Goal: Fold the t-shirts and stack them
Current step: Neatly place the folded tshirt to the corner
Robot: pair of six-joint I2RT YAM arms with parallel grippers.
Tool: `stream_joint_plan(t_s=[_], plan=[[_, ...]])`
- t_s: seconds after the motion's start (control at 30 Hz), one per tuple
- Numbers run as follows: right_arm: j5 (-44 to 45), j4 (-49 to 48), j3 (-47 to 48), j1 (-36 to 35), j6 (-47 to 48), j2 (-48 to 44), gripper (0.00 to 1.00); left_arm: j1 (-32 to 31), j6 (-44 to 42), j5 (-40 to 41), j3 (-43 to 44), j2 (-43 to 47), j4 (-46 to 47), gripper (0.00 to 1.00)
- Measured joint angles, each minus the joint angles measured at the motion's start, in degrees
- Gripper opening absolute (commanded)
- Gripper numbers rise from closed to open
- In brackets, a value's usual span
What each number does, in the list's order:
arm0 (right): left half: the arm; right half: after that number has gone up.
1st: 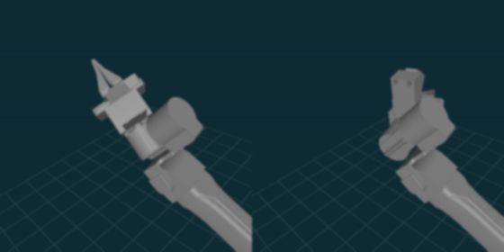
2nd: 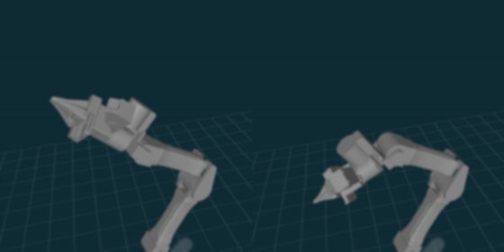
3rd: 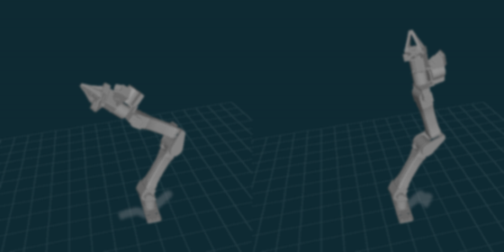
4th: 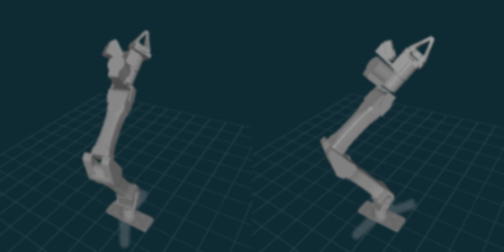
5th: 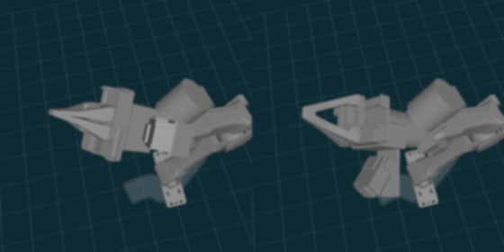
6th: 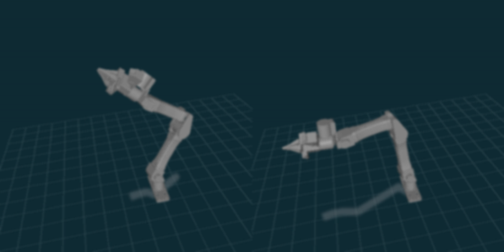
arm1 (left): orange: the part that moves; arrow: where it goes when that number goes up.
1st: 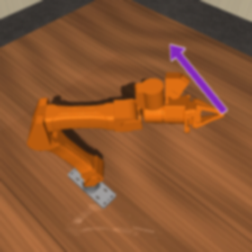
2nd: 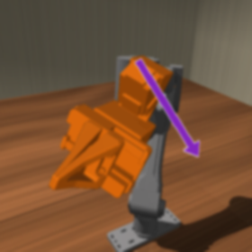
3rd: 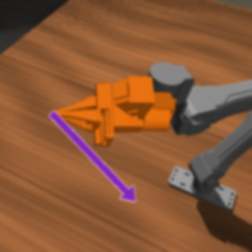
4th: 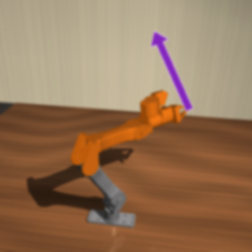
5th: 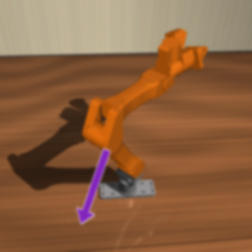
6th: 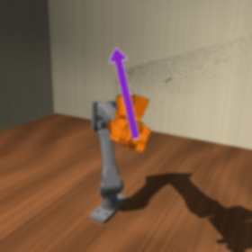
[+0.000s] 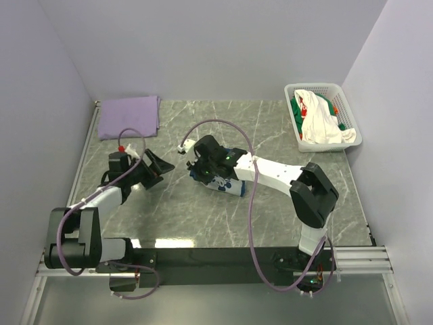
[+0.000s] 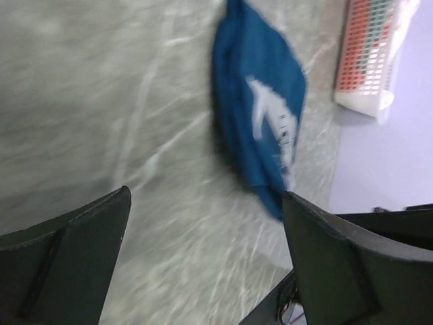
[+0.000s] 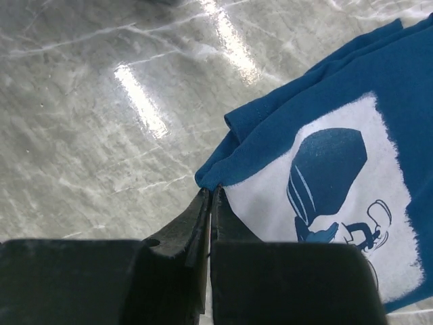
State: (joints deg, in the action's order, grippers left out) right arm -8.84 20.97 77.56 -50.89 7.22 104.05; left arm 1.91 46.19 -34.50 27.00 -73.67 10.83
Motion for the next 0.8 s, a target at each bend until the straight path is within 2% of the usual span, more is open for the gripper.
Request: stream_joint_plan(t_s=[0.17,0.4,0.8], plan=[[-0.9,-0.8,0.0,0.3,-1.5,0.3,0.00,-7.5,8.3,6.3,1.7,-4.0,8.2,0.99],[-1.1,-2.3,0.0,0.5,-3.6,1.0,0.00,-12.4,16.1,12.0,6.9,-13.6,9.0,0.99],[-1.6,-3.8,0.0,0.5,-5.7,1.6,0.00,-19.2,22.8,12.9,12.5,-26.2,14.4,0.78]])
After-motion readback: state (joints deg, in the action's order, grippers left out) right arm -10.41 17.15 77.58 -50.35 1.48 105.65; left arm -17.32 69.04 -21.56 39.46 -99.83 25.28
